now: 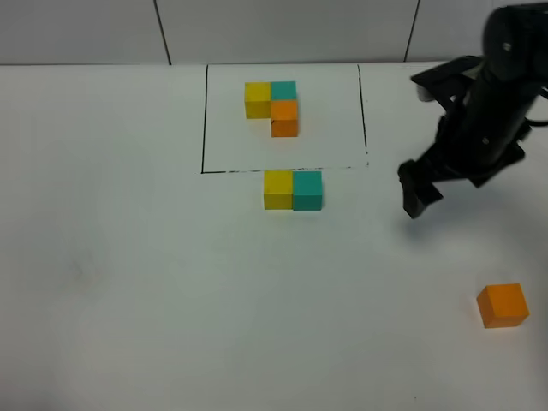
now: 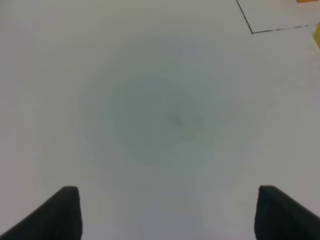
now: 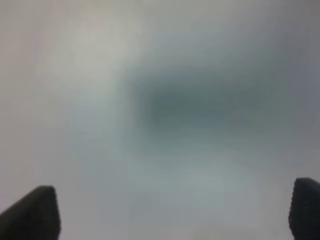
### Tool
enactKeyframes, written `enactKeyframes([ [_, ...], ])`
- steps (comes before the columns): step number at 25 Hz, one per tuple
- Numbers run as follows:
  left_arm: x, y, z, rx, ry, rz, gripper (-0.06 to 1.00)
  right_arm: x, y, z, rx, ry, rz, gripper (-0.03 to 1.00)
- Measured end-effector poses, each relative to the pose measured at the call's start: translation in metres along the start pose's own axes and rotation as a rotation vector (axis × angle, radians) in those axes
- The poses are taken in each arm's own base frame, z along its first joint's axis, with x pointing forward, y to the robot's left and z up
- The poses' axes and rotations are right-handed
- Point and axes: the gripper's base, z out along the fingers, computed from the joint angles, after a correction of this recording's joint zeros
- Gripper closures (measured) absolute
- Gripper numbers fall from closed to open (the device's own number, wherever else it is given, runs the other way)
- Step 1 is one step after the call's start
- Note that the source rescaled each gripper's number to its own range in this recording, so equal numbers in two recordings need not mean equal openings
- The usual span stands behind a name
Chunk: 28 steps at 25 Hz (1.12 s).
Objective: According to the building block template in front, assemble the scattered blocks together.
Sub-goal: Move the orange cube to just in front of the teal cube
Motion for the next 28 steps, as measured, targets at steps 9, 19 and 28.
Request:
enactKeyframes([
  [9,0.0,0.0,0.0,0.0,0.0,0.0,0.3,0.104,0.011,0.007,0.022,-0.044,0.272,0.12],
  [19,0.0,0.0,0.0,0.0,0.0,0.0,0.3,0.13,0.009,0.025,0.037,-0.07,0.341,0.12],
  [28,0.0,0.0,0.0,0.0,0.0,-0.002,0.3,0.13,-0.003,0.036,0.043,-0.056,0.376,0.12],
])
